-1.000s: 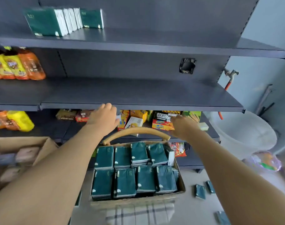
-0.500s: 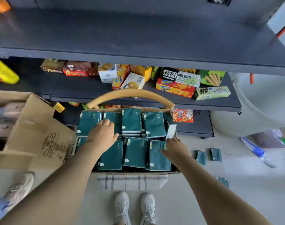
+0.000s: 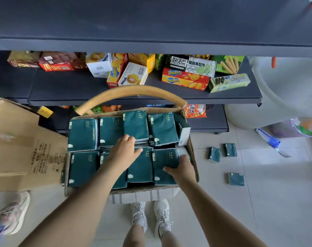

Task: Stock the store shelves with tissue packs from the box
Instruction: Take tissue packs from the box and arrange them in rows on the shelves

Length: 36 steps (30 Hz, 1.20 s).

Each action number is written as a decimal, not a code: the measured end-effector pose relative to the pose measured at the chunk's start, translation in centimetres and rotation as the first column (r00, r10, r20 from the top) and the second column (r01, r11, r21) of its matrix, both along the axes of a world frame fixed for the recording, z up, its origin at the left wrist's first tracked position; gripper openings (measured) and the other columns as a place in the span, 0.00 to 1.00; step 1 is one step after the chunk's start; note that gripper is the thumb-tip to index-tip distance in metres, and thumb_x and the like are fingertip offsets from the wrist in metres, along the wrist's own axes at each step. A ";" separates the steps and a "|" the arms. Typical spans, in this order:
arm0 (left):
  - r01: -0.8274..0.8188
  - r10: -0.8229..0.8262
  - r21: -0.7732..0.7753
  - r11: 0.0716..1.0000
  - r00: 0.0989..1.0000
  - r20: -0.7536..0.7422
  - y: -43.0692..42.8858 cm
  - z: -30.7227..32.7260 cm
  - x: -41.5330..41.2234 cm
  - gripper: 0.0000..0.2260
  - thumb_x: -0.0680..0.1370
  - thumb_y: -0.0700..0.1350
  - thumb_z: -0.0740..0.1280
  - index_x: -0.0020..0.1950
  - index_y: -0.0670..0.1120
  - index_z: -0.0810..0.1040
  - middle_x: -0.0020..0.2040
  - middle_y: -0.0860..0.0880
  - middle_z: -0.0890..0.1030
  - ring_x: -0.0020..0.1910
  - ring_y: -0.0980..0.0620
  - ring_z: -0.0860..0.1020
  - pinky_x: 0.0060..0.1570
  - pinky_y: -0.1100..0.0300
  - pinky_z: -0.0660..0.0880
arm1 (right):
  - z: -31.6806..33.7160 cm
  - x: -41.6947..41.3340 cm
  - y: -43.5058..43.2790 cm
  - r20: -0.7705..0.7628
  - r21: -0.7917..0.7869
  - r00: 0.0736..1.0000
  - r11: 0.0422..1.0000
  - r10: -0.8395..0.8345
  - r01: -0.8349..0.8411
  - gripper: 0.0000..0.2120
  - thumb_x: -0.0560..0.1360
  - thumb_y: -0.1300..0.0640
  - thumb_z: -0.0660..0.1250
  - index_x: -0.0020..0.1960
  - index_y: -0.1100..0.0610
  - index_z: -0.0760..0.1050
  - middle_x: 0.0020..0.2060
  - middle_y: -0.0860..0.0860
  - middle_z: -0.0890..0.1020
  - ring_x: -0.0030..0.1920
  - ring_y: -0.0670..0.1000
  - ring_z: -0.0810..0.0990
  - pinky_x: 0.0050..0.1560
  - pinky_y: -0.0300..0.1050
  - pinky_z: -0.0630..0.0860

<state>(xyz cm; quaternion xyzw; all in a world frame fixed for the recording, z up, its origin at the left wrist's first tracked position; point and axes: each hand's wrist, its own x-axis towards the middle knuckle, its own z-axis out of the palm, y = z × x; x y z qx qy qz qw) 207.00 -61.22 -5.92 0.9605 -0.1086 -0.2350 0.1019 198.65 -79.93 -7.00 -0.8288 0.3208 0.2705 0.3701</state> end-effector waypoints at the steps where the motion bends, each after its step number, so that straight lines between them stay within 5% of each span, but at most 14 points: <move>1: 0.000 0.000 -0.011 1.000 1.000 -0.010 -0.2 -0.1 0.1 0.21 0.79 0.55 0.62 0.65 0.42 0.70 0.63 0.46 0.72 0.62 0.47 0.71 0.60 0.56 0.69 | 0.0 0.1 -0.3 0.010 0.027 1.000 1.000 -0.006 0.006 0.21 0.68 0.50 0.75 0.53 0.56 0.68 0.45 0.50 0.77 0.43 0.51 0.76 0.37 0.42 0.73; 5: 0.117 -0.115 0.014 0.993 0.990 -0.085 -0.9 -0.7 0.5 0.27 0.76 0.59 0.65 0.66 0.42 0.70 0.63 0.46 0.72 0.63 0.48 0.70 0.62 0.56 0.69 | 0.3 0.4 -2.7 0.086 0.085 0.983 0.984 -0.162 0.155 0.19 0.67 0.49 0.75 0.54 0.55 0.74 0.48 0.55 0.80 0.45 0.53 0.80 0.41 0.45 0.79; 9: 0.236 -0.219 0.073 0.969 0.957 -0.192 -1.6 -1.4 0.3 0.29 0.71 0.60 0.70 0.64 0.43 0.70 0.61 0.47 0.72 0.59 0.48 0.73 0.54 0.56 0.72 | 0.4 0.2 -5.0 0.119 0.113 0.951 0.956 -0.285 0.272 0.17 0.71 0.52 0.73 0.55 0.60 0.75 0.45 0.55 0.82 0.43 0.54 0.80 0.40 0.43 0.76; 15: 0.322 -0.292 0.147 0.935 0.936 -0.195 -2.7 -2.1 -0.5 0.26 0.69 0.55 0.75 0.58 0.43 0.69 0.58 0.46 0.74 0.58 0.46 0.74 0.56 0.54 0.69 | 0.2 0.0 -4.8 0.114 0.172 0.960 0.957 -0.255 0.233 0.16 0.72 0.55 0.72 0.55 0.59 0.72 0.44 0.53 0.79 0.44 0.54 0.79 0.44 0.47 0.78; 27: -0.172 0.108 -0.156 0.973 0.930 -0.352 -0.4 5.0 1.6 0.19 0.70 0.48 0.76 0.56 0.45 0.74 0.51 0.49 0.74 0.48 0.51 0.73 0.47 0.58 0.69 | 5.8 3.3 -5.0 0.292 0.242 0.938 0.963 -0.188 0.118 0.16 0.73 0.54 0.71 0.56 0.58 0.71 0.46 0.53 0.79 0.47 0.54 0.79 0.50 0.52 0.78; 31: -0.358 0.243 -0.298 0.885 0.900 -0.361 1.5 10.9 2.3 0.19 0.71 0.47 0.75 0.56 0.47 0.69 0.51 0.50 0.73 0.49 0.51 0.72 0.42 0.60 0.67 | 10.9 5.6 -5.4 0.399 0.243 0.902 0.968 -0.164 0.068 0.14 0.73 0.52 0.71 0.53 0.56 0.72 0.46 0.53 0.80 0.47 0.54 0.79 0.49 0.50 0.78; 34: -0.507 0.404 -0.414 0.756 0.859 -0.313 3.7 15.3 2.3 0.22 0.71 0.48 0.75 0.58 0.47 0.68 0.56 0.49 0.73 0.53 0.48 0.73 0.50 0.56 0.71 | 15.6 7.4 -5.0 0.491 0.171 0.871 0.984 -0.037 -0.055 0.11 0.73 0.52 0.71 0.50 0.56 0.73 0.43 0.52 0.79 0.42 0.52 0.77 0.39 0.43 0.74; 36: -0.560 0.489 -0.480 0.676 0.827 -0.277 5.3 18.5 2.3 0.20 0.70 0.49 0.76 0.54 0.46 0.70 0.55 0.47 0.76 0.52 0.46 0.76 0.52 0.52 0.74 | 19.0 8.7 -4.3 0.554 0.147 0.832 0.984 0.007 -0.106 0.10 0.73 0.53 0.71 0.49 0.56 0.74 0.42 0.53 0.80 0.42 0.53 0.78 0.42 0.44 0.75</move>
